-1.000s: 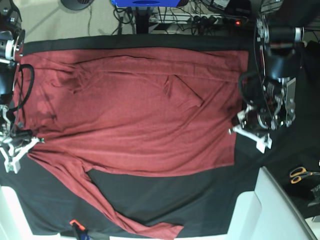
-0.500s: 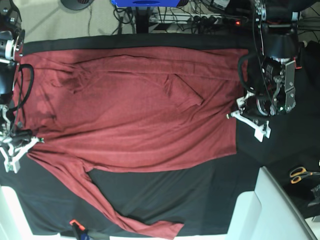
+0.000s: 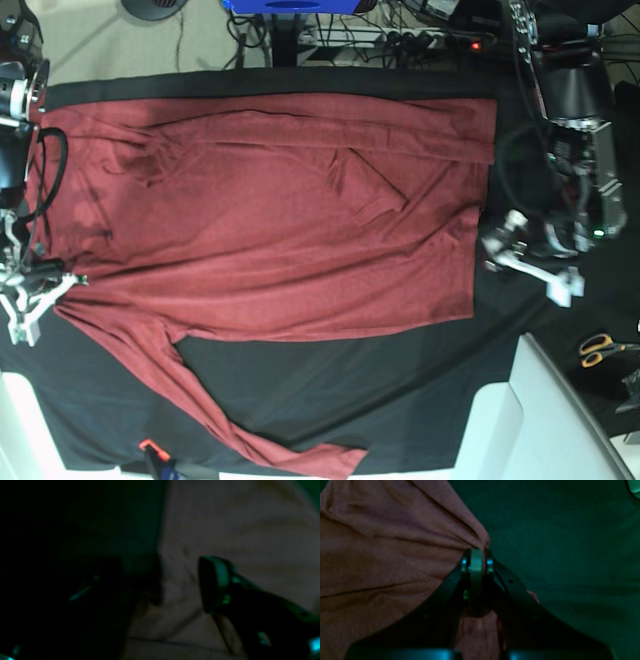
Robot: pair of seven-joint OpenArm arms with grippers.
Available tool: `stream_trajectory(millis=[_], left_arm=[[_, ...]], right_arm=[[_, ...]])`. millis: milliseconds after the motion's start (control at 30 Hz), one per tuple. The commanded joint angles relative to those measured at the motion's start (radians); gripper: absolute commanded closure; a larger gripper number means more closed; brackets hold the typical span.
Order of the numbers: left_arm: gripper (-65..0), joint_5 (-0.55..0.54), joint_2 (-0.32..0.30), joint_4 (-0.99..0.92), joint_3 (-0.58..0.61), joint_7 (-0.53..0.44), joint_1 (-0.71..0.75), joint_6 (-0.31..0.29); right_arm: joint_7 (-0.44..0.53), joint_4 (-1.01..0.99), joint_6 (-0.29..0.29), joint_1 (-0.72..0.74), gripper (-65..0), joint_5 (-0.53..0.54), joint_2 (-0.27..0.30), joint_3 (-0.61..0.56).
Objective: Fold the T-shirt properly
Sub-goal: 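Move the left gripper along the opposite side edge toward the hem, then grasp the side edge near the hem with the left gripper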
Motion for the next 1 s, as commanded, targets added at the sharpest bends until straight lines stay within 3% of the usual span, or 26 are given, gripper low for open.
stream_trajectory(millis=[0, 200, 267, 500, 633, 700, 967], left_arm=[[-49.5, -0.005, -0.016, 0.010, -0.016, -0.004, -0.041, -0.004], [-48.5, -0.005, -0.040, -0.222, -0.031, -0.015, -0.196, -0.007], [-48.5, -0.005, -0.040, -0.317, -0.017, -0.063, -0.255, -0.007], [-48.5, -0.005, -0.062, -0.693, 0.279, -0.320, -0.426, -0.010], [-48.5, -0.006, -0.059, -0.892, 0.349, -0.435, -0.515, -0.117], [-48.5, -0.005, -0.056, -0.975, 0.356, -0.486, -0.549, -0.134], [-48.4, -0.003, -0.033, -0.991, 0.357, -0.532, -0.560, -0.163]], right_arm=[[0.022, 0.015, -0.001, 0.027, 0.0, 0.008, 0.019, 0.002], [0.022, 0.015, -0.001, 0.030, 0.0, 0.007, 0.019, 0.000], [0.022, 0.015, -0.001, 0.030, 0.0, 0.007, 0.018, 0.000], [0.022, 0.015, -0.001, 0.030, 0.0, 0.007, 0.022, 0.000], [0.022, 0.015, -0.001, 0.030, 0.0, 0.007, 0.024, 0.002], [0.022, 0.015, -0.001, 0.030, 0.0, 0.007, 0.024, 0.003], [0.022, 0.015, -0.001, 0.031, 0.0, 0.007, 0.024, 0.002]])
